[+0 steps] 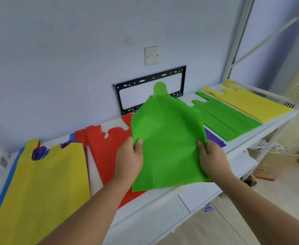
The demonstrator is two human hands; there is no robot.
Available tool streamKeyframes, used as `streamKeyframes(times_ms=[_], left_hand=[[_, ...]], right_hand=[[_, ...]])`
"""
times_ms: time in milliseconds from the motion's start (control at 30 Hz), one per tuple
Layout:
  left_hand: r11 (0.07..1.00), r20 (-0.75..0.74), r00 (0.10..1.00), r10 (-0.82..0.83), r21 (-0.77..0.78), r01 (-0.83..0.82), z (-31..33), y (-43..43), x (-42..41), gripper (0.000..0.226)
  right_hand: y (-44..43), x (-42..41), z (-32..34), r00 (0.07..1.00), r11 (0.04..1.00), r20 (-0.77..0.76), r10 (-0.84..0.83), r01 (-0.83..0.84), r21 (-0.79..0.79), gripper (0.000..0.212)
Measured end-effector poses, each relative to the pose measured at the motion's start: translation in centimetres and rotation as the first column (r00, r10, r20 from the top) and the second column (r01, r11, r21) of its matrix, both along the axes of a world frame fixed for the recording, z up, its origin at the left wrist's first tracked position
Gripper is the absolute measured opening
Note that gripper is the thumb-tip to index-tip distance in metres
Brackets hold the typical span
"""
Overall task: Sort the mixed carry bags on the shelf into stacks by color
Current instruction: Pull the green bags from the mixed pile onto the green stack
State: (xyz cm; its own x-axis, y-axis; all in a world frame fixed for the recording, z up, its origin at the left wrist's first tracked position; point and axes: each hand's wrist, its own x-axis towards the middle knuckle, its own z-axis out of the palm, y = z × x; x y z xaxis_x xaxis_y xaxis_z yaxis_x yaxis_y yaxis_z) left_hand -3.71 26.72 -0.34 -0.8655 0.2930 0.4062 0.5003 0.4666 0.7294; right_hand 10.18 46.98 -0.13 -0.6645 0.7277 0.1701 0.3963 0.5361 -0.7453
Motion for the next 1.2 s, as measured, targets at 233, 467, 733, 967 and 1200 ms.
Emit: streamKeyframes(times_ms=[233,467,733,967,1200], left_hand=[[0.99,0.008,0.99,-0.139,0.011,0.138,-0.1,15.5,4.6,0.031],[0.984,0.064,0.982,-0.179,0.019,0.178,-0.1,24.7,6.3,0.031],[0.995,0.108,0.989,-0.104,0.005,0.104,-0.4,32.2,1.6,0.033],[0.999,0.023,1.0,-0.008,0.032,0.008,2.1,39.3,-7.8,0.035],[0.982,-0.084,0.987,0.139,0.144,-0.126,5.1,43.0,-9.9,0.031]], right_hand=[[13.8,7.0,-0.1,0.993,0.993,0.054,-0.109,0.111,-0.037,0.042],[23.3,9.2,-0.2,0.98,0.992,0.159,-0.119,0.124,-0.024,0.043],[32.0,3.0,0.4,0.974,0.999,0.224,-0.033,0.034,0.0,0.041],[40.0,-8.4,3.7,0.975,0.988,0.218,0.039,-0.07,0.138,0.038],[45.0,-14.1,6.5,0.987,0.973,-0.008,0.161,-0.157,0.167,0.035]])
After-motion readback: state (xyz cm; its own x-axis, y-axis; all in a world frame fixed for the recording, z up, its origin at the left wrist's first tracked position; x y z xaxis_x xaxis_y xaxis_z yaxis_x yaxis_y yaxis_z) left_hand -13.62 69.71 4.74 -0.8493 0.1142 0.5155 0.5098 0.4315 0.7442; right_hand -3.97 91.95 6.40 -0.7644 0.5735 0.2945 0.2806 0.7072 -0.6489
